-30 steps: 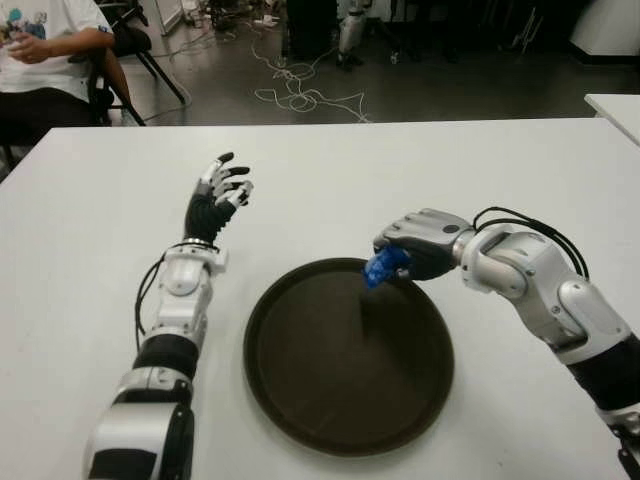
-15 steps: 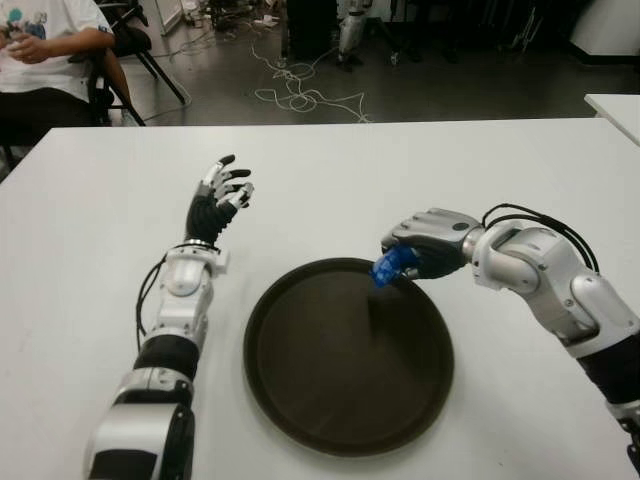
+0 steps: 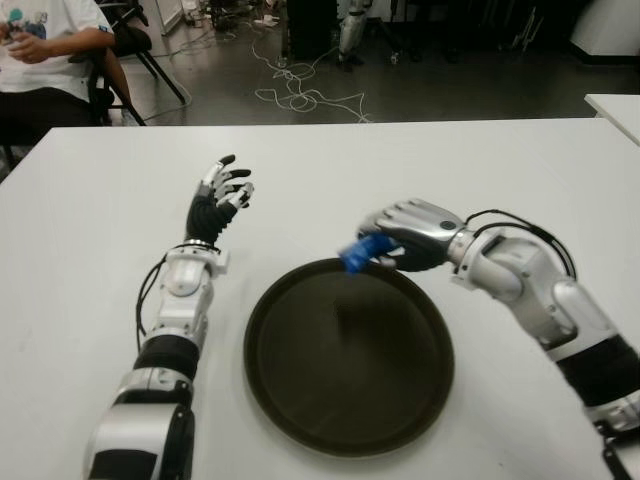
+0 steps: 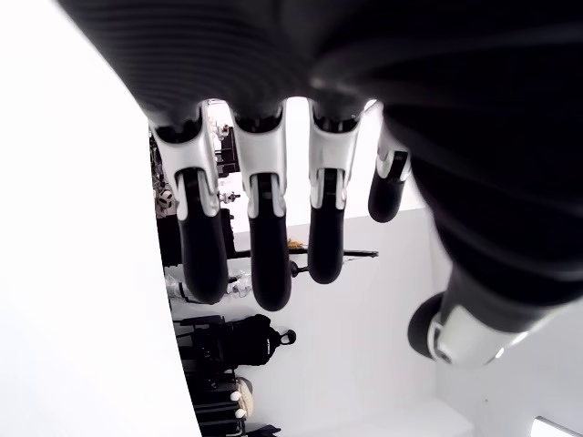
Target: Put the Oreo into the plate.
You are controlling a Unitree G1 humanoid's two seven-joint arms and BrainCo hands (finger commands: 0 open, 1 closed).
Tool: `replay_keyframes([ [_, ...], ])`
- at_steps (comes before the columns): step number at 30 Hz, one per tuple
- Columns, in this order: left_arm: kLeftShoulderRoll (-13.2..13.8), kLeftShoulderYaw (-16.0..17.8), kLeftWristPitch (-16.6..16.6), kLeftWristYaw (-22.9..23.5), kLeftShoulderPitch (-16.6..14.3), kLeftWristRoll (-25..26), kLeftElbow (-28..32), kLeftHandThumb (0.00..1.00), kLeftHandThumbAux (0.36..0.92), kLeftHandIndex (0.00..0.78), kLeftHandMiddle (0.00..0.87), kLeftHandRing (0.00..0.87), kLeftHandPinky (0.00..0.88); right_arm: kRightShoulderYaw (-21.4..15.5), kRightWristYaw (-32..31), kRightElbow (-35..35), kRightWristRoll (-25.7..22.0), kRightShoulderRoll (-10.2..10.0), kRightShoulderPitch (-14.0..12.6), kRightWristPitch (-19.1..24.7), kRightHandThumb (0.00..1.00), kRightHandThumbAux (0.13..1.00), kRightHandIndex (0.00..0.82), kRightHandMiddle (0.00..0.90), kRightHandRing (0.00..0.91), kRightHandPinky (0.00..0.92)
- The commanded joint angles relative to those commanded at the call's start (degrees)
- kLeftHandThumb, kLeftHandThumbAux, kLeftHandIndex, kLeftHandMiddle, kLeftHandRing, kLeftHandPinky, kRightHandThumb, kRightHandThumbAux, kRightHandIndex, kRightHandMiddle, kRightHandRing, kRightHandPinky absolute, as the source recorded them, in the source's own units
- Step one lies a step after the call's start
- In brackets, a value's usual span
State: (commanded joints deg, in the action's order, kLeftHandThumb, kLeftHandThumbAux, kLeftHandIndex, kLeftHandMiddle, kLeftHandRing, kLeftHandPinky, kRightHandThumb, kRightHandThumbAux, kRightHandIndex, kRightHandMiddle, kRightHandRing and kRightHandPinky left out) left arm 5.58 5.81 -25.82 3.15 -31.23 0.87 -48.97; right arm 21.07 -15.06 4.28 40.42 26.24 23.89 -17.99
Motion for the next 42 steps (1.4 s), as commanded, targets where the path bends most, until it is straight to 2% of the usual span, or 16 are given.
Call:
replay_keyframes([
  [4,0.1,0.0,0.0,0.2,-0.2,0.0,-0.3,0.239,0.655,0.139,0.274,0.314,0.396,-0.7,4.7,1.4,-0.9,-1.0,-0.4,-2.5,0.682,0.737,0.426,0.727,0.725,0.706],
  [8,0.2,0.1,0.0,0.0,-0.4,-0.1,-0.7,0.241,0.658,0.138,0.273,0.314,0.399,-1.9,12.6,3.6,-2.3,-3.3,-1.4,-7.1,0.683,0.737,0.426,0.733,0.738,0.734],
  [13,0.1,0.2,-0.2,0.0,-0.5,0.0,-0.9,0.240,0.649,0.140,0.272,0.318,0.404,-2.4,18.9,6.6,-2.2,-4.3,-1.5,-11.9,0.682,0.739,0.427,0.749,0.753,0.754],
  [17,0.2,0.2,-0.2,0.0,-0.5,0.0,-0.9,0.237,0.643,0.143,0.269,0.314,0.397,-2.3,22.0,8.6,-1.7,-4.3,-1.4,-14.6,0.682,0.739,0.428,0.755,0.758,0.757],
  [24,0.3,0.5,-0.2,0.3,-0.6,0.3,-1.3,0.233,0.634,0.143,0.263,0.318,0.409,-1.8,23.7,11.5,-0.8,-3.4,-1.8,-16.5,0.682,0.739,0.428,0.747,0.751,0.749],
  [31,0.4,0.5,-0.2,0.2,-0.6,0.1,-1.3,0.240,0.631,0.139,0.267,0.323,0.412,-0.7,25.3,14.3,0.9,-3.5,-1.7,-17.1,0.681,0.739,0.427,0.735,0.740,0.739],
  [36,0.4,0.4,-0.3,0.3,-0.5,0.0,-1.2,0.241,0.630,0.138,0.267,0.323,0.405,-0.1,23.8,13.4,1.9,-2.9,-1.9,-15.8,0.681,0.739,0.426,0.730,0.738,0.738],
  [42,0.3,0.5,-0.4,0.1,-0.2,0.1,-0.7,0.241,0.625,0.137,0.264,0.314,0.393,1.3,18.9,11.5,3.8,-1.7,-1.9,-12.7,0.680,0.739,0.425,0.720,0.723,0.711],
])
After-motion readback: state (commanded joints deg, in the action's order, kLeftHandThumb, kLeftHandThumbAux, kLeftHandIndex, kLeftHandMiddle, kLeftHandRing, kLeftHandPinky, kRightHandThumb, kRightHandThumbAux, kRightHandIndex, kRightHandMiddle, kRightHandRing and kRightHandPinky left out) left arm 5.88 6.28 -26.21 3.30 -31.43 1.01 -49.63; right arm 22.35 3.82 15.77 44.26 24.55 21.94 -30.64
